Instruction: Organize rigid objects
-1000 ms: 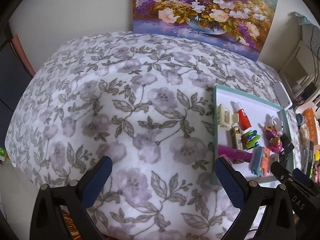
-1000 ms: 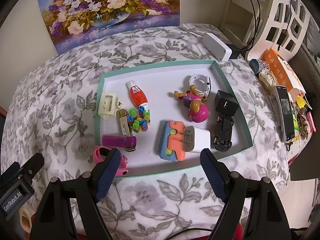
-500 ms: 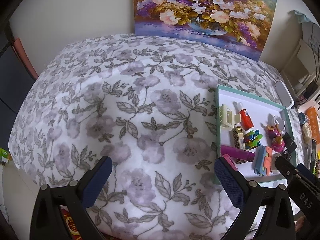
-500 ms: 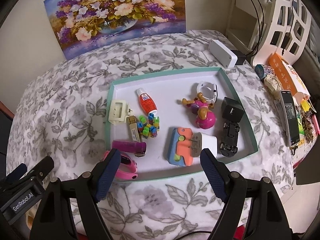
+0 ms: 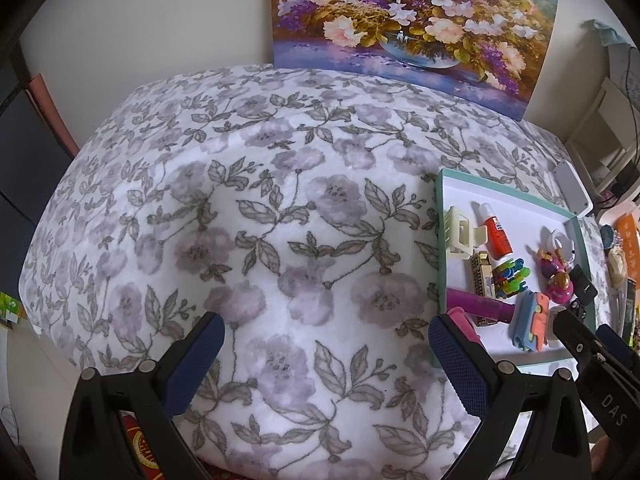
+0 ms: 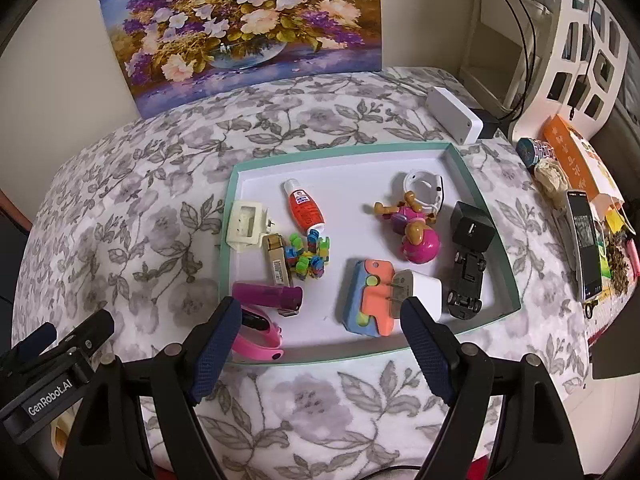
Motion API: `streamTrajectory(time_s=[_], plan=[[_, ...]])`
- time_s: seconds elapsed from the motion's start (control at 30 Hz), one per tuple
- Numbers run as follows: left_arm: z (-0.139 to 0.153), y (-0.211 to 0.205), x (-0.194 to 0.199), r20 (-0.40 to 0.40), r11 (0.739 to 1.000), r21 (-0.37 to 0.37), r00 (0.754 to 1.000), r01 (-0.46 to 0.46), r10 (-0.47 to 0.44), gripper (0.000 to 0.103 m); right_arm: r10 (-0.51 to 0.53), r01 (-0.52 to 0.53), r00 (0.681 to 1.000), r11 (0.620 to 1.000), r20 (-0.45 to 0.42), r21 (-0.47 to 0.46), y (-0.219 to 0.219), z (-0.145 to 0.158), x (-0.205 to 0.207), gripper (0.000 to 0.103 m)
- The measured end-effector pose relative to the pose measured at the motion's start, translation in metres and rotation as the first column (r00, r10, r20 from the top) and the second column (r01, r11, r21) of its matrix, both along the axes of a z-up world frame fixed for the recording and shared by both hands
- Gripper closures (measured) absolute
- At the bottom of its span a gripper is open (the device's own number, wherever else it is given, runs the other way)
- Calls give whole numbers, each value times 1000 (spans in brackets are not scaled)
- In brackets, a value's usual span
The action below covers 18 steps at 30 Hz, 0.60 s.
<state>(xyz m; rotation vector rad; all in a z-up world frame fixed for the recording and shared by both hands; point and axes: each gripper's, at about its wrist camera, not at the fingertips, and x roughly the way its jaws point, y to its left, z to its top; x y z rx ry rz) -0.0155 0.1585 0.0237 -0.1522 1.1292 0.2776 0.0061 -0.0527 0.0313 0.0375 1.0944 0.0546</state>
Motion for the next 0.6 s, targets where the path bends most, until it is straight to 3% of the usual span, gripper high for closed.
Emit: streamTrajectory(time_s=[0.6], plan=[[-4, 3, 1, -20, 1000, -4, 999, -27, 27, 0, 20, -20, 999, 1000, -27, 2, 5, -5, 1, 21]])
